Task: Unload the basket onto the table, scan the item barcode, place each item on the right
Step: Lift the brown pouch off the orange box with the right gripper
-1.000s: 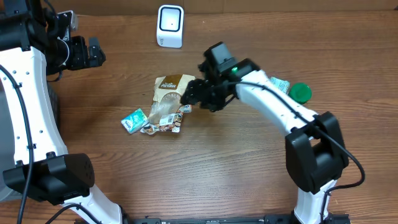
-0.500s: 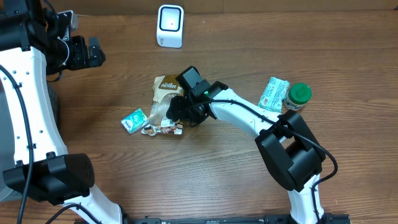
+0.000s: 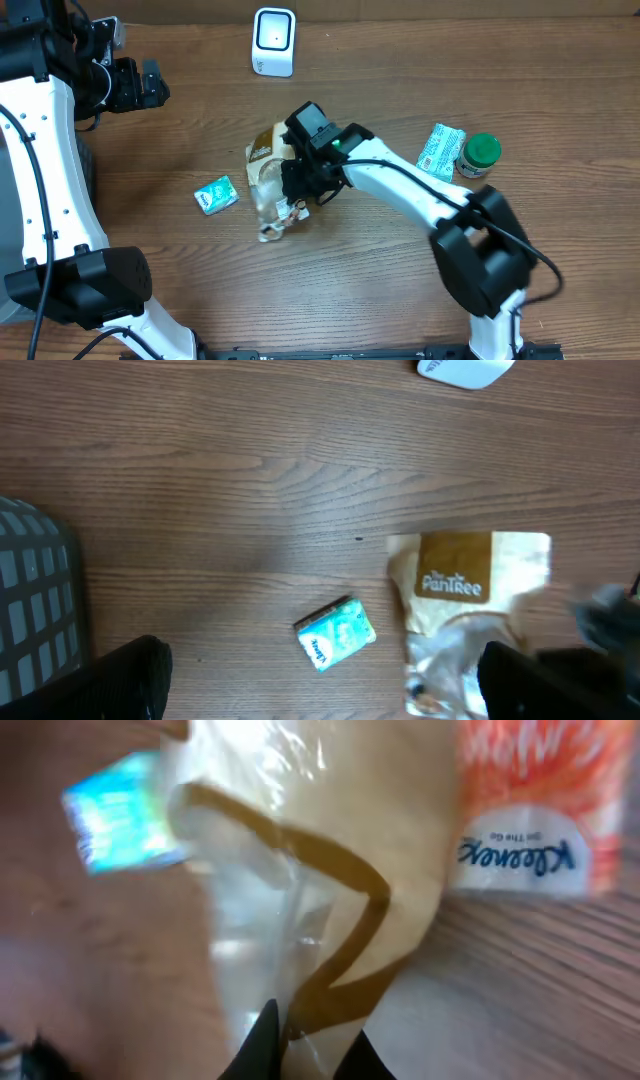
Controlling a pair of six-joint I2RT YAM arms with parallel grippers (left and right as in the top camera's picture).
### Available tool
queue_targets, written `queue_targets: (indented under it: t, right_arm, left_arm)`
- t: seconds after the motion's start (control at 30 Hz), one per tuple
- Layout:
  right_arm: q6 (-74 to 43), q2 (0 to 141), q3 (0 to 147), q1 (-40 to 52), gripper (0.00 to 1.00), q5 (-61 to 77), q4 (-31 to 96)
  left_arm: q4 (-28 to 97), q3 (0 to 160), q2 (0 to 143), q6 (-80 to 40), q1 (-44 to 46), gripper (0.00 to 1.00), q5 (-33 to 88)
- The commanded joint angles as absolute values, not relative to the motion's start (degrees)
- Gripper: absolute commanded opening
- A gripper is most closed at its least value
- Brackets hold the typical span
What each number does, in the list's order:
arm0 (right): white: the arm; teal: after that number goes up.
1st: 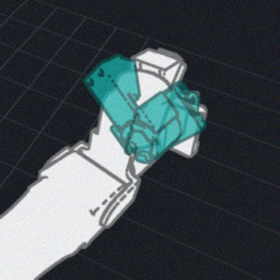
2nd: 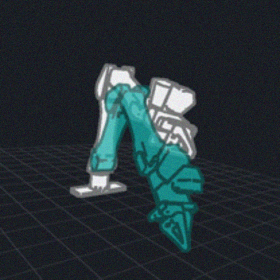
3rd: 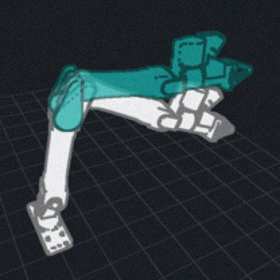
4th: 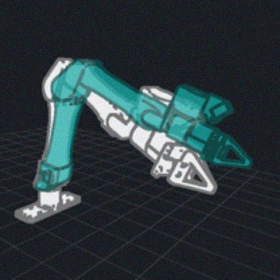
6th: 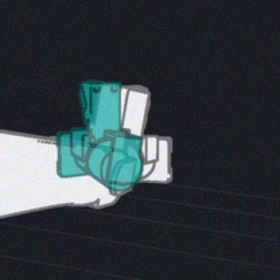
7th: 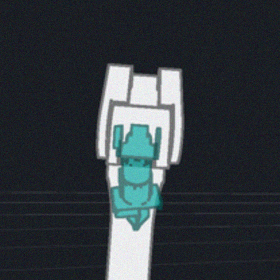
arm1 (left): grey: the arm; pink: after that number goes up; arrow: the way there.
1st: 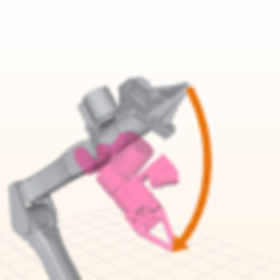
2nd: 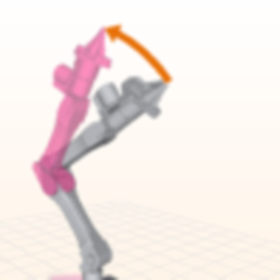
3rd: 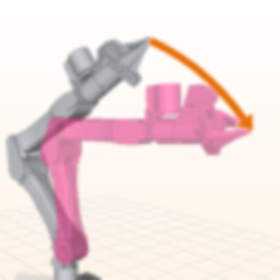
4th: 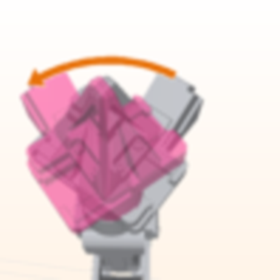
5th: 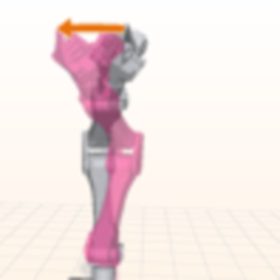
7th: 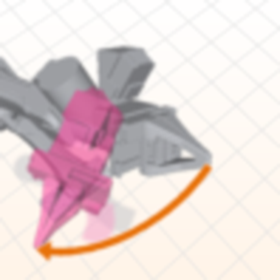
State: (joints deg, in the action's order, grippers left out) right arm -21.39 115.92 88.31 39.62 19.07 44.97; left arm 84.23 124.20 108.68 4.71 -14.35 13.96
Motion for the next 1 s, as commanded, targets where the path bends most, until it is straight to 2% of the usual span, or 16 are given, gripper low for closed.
queue_targets:
  t: [0.0, 0.17, 0.4, 0.57, 0.63, 0.8, 0.83, 0.87, 0.93, 0.97]
  right_arm:
    - [-8.19, 105.01, 91.77, 38.76, 0.06, 19.2, 50.24]
    - [11.62, 102.98, 91.26, 38.76, 0.04, 21.82, 60.75]
    - [41.41, 102.98, 88.73, 38.87, 0.04, 21.82, 62.33]
    - [62.5, 103.0, 85.23, 38.22, 0.04, 14.13, 60.62]
    - [66.22, 103.04, 83.61, 37.6, 0.04, 12.75, 59.64]
    - [66.72, 103.24, 78.96, 32.97, 0.05, 9.72, 55.64]
    - [66.7, 103.24, 78.78, 31.99, 0.08, 10.11, 54.81]
    - [66.43, 103.24, 78.76, 31.31, 0.16, 10.57, 54.11]
    - [63.29, 103.24, 78.76, 29.39, 1.0, 11.75, 49.76]
    - [59.05, 103.24, 78.76, 28.77, 1.0, 11.84, 46.7]
  left_arm:
    - [84.12, 124.49, 108.47, 5.58, -14.22, 1.0, 14.46]
    - [84.12, 124.49, 108.47, 5.58, -14.22, 1.0, 14.46]
    - [84.12, 124.49, 108.47, 5.58, -14.22, 0.99, 14.46]
    - [84.12, 124.49, 108.47, 5.58, -14.22, 1.0, 14.46]
    - [84.12, 124.49, 108.47, 5.58, -14.22, 1.0, 14.46]
    - [84.12, 124.49, 108.47, 5.58, -14.22, 1.0, 14.46]
    - [84.12, 124.49, 108.47, 5.58, -14.22, 1.0, 14.46]
    - [84.12, 124.49, 108.47, 5.58, -14.22, 0.99, 14.46]
    - [84.12, 124.49, 108.47, 5.58, -14.22, 0.99, 14.46]
    - [84.12, 124.49, 108.47, 5.58, -14.17, 1.0, 14.46]
